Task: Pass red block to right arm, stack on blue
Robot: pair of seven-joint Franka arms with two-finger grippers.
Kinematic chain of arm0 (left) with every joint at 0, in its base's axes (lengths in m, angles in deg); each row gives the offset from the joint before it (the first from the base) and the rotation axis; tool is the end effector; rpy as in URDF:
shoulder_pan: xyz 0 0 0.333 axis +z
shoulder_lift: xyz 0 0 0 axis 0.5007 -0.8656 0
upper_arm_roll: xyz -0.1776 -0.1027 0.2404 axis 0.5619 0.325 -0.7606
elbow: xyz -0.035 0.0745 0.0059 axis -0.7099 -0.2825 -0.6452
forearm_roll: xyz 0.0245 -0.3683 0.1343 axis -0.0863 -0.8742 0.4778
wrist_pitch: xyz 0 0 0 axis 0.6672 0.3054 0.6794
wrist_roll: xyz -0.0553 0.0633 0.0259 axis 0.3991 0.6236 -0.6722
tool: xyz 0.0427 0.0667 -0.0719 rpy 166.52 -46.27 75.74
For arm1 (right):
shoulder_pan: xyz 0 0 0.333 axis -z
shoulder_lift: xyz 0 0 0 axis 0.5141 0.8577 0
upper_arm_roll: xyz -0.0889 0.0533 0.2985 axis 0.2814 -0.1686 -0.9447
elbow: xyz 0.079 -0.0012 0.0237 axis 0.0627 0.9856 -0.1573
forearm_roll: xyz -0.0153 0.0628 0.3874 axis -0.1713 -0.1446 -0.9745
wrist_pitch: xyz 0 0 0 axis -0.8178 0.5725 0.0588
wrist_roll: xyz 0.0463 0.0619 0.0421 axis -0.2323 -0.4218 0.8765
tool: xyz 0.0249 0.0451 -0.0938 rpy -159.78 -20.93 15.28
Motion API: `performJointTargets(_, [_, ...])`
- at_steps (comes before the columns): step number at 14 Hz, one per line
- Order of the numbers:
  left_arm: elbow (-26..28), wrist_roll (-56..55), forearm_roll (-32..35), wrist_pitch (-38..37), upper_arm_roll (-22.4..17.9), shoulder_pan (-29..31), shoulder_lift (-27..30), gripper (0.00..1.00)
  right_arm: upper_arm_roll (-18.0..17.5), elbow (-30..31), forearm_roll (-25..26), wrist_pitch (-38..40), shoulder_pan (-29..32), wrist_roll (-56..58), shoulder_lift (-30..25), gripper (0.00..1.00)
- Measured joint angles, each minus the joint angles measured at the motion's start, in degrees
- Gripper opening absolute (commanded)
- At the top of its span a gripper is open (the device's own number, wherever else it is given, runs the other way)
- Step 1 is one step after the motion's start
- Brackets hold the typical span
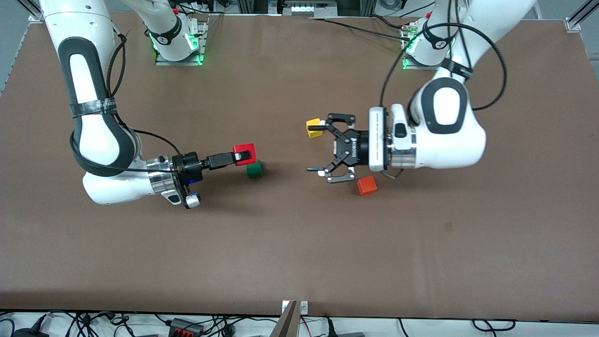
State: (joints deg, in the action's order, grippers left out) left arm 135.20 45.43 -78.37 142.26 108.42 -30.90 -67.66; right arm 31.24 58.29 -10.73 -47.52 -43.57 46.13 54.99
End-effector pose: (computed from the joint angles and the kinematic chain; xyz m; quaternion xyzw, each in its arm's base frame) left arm 0.6315 -0.3072 0.4448 0.5830 -0.5208 0.3772 0.4965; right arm 0.6498 0.2256 0.3406 -0.8065 -0.0035 0.2189 0.5491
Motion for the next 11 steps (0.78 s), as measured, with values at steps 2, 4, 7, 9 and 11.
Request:
performJointTargets(2, [-0.3,-4.3,7.9,-4.4,0.0,2.0,0.0,1.00,0.0,0.0,10.9,0.0,0.8,0.0,-0.8,0.00])
performJointTargets(4, [-0.6,-9.2,14.7,-7.4,0.0,2.3,0.0,1.00,0.3,-0.1,21.7,-0.2,1.6,0.0,-1.4,0.00])
performJointTargets(7, [-0.6,-18.6,27.1,-11.1,0.3,2.0,0.0,1.00,0.5,-0.1,35.8,-1.9,2.7,0.2,-1.6,0.00])
performJointTargets(9, [-0.7,-26.2,35.2,-14.5,0.4,1.8,0.1,1.00,0.5,-0.1,46.0,-3.8,2.8,0.2,-2.4,0.00])
performJointTargets(11, [-0.7,-31.9,43.3,-17.6,0.5,1.8,0.1,1.00,0.7,0.3,53.4,-5.3,2.7,-1.2,-3.6,0.00])
